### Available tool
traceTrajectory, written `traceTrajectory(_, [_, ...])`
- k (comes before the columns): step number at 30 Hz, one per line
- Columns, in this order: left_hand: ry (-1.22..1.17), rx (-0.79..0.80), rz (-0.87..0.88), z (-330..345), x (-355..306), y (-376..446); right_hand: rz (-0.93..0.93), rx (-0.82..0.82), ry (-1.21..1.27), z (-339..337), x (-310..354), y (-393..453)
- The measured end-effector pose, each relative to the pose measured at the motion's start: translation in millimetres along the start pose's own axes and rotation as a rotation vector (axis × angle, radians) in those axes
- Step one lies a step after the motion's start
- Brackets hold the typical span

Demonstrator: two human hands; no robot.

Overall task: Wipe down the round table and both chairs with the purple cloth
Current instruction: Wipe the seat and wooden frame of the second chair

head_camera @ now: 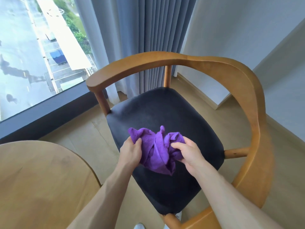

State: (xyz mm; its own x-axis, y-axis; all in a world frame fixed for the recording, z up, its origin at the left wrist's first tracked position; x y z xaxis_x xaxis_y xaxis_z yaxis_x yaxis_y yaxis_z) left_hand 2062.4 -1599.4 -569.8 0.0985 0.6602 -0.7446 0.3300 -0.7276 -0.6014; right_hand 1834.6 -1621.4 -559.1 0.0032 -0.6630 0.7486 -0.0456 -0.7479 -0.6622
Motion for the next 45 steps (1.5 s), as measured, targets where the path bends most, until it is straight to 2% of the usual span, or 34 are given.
traceTrajectory(3, [0.012, -0.11, 0.068, -21, -9, 8, 0.048, -0.011, 0.016, 5, 5, 12])
traceTrajectory(5, [-0.242, -0.124, 0.028, -31, -6, 14, 0.089, -0.035, 0.053, 11, 7, 24])
traceTrajectory(7, [-0.569, -0.074, -0.05, -31, -1, 20, 0.112, -0.126, 0.01, 12, 10, 40])
traceTrajectory(8, [-0.701, -0.059, -0.069, -31, -3, 22, 0.087, -0.19, -0.12, 11, 16, 48])
traceTrajectory(10, [-0.876, -0.076, -0.089, -34, -4, 27, -0.085, -0.277, -0.466, 19, 42, 59])
traceTrajectory(11, [-0.948, -0.087, -0.111, -34, -5, 31, -0.202, -0.24, -0.546, 34, 56, 64])
traceTrajectory(12, [-1.017, -0.099, -0.142, -34, -6, 35, -0.269, -0.122, -0.562, 55, 64, 69])
traceTrajectory(15, [-1.197, -0.139, -0.239, -27, -3, 47, -0.173, 0.439, -0.495, 125, 50, 70])
traceTrajectory(17, [-1.255, -0.155, -0.272, -23, -1, 54, -0.315, 0.59, -0.668, 150, 53, 66])
traceTrajectory(20, [-1.282, -0.243, -0.282, -31, 3, 64, -0.589, 0.597, -0.964, 178, 66, 69])
traceTrajectory(22, [-1.296, -0.397, -0.271, -51, 11, 72, -0.62, 0.52, -0.947, 186, 75, 86])
traceTrajectory(25, [-1.196, -0.574, -0.212, -85, 14, 82, -0.551, 0.338, -0.777, 188, 94, 123])
traceTrajectory(29, [-1.01, -0.699, -0.044, -131, -14, 97, -0.425, 0.296, -0.518, 222, 115, 155])
traceTrajectory(32, [-0.935, -0.658, 0.186, -160, -51, 116, -0.375, 0.22, -0.076, 250, 138, 169])
traceTrajectory(34, [-0.859, -0.6, 0.328, -166, -70, 130, -0.342, 0.273, 0.166, 275, 144, 171])
traceTrajectory(36, [-0.79, -0.572, 0.425, -160, -76, 144, -0.379, 0.326, 0.133, 299, 140, 164])
traceTrajectory(40, [-0.78, -0.651, 0.522, -154, -76, 167, -0.489, 0.399, 0.03, 325, 126, 152])
traceTrajectory(42, [-0.802, -0.672, 0.467, -151, -67, 181, -0.541, 0.432, -0.02, 332, 120, 160])
traceTrajectory(45, [-0.643, -0.715, 0.265, -141, -33, 202, -0.601, 0.362, -0.241, 329, 104, 179])
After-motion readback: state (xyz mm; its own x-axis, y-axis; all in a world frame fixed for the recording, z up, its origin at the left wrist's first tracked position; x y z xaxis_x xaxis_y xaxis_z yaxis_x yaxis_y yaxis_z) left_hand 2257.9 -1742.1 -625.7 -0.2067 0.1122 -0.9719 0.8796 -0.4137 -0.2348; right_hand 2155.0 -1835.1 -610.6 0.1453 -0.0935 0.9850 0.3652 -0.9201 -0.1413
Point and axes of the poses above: each hand's wrist, its own y-axis towards the middle knuckle, its own z-axis out of the palm, x = y × z, the point moved 10 cm from there along y, towards the middle knuckle, and after that the axes turned 1 degree about y, right-handed, at the moved point
